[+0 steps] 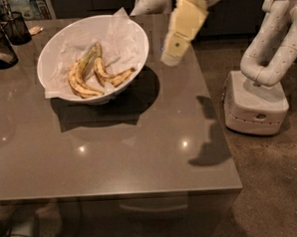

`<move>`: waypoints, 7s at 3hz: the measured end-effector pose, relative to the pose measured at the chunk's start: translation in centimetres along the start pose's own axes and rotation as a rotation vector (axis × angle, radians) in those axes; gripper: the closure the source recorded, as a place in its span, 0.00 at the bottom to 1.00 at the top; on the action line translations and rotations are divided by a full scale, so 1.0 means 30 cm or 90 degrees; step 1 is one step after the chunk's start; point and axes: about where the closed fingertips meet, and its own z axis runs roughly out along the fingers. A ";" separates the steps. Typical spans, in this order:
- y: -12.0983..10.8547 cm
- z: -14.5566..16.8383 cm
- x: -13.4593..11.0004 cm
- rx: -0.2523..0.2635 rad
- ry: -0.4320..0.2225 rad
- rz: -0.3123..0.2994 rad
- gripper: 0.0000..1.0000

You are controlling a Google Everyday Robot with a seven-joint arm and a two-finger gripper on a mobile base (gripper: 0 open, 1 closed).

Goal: Pick banana from white bowl

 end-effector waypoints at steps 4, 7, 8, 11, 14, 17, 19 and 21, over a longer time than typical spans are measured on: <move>-0.023 0.186 -0.366 -0.074 -0.046 -0.022 0.00; -0.131 0.351 -0.465 -0.054 0.015 0.066 0.14; -0.156 0.390 -0.455 -0.040 0.041 0.091 0.20; -0.156 0.516 -0.463 0.021 0.159 0.090 0.27; -0.138 0.591 -0.492 0.010 0.184 0.063 0.35; -0.147 0.674 -0.498 -0.038 0.178 0.065 0.35; -0.163 0.730 -0.480 -0.059 0.185 0.084 0.39; -0.182 0.774 -0.454 -0.069 0.195 0.099 0.45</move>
Offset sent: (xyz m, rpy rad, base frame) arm 0.0180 0.0418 -0.0064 -0.0135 0.0352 0.0138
